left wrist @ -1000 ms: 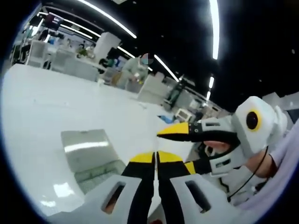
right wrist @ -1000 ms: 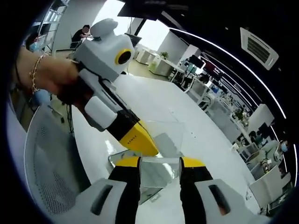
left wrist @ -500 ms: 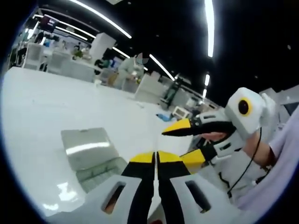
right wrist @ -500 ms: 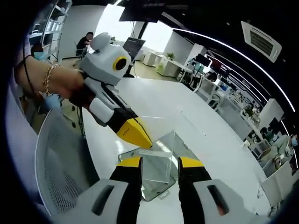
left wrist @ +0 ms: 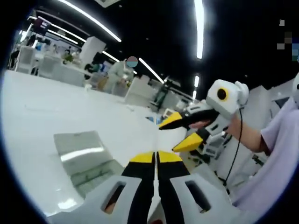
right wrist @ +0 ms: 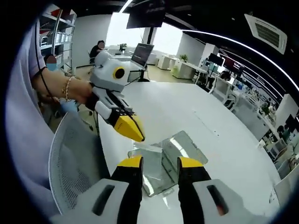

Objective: Insert the divider into the dual guide fixture by aligning both edges with the guide slots and pushing it downward to the bottom, including one-sided entry, uneven engagement, binding, and posture correction.

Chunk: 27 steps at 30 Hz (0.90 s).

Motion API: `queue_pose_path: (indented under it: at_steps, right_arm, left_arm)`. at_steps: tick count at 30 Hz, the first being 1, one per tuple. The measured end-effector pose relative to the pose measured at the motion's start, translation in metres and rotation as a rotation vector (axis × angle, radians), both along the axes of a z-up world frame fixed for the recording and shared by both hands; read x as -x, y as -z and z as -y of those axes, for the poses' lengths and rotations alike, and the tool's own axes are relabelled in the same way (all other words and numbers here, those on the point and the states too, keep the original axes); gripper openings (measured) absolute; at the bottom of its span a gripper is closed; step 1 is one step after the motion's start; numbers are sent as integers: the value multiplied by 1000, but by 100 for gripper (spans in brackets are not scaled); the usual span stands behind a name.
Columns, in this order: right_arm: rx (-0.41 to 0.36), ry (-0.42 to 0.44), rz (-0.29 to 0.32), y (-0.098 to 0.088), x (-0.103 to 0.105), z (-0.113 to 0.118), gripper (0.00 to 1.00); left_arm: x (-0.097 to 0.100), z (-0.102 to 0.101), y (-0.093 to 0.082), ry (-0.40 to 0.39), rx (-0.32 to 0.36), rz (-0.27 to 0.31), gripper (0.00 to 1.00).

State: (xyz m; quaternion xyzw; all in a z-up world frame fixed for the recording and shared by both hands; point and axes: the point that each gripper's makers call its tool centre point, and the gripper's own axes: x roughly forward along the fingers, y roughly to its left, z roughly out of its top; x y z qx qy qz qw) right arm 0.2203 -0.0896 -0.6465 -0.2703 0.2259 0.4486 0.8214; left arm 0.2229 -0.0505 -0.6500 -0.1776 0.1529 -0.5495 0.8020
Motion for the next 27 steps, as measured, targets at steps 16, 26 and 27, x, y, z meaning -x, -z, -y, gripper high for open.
queue_pose_path:
  at_steps: [16, 26, 27]
  right_arm:
    - [-114, -208, -254, 21, 11, -15, 19]
    - [-175, -324, -358, 18, 15, -28, 13]
    - [-172, -334, -366, 18, 16, -28, 12]
  left_arm:
    - [8, 2, 7, 92, -5, 84, 0]
    - [15, 7, -1, 130, 22, 110, 0]
    - [15, 7, -1, 131, 24, 111, 0]
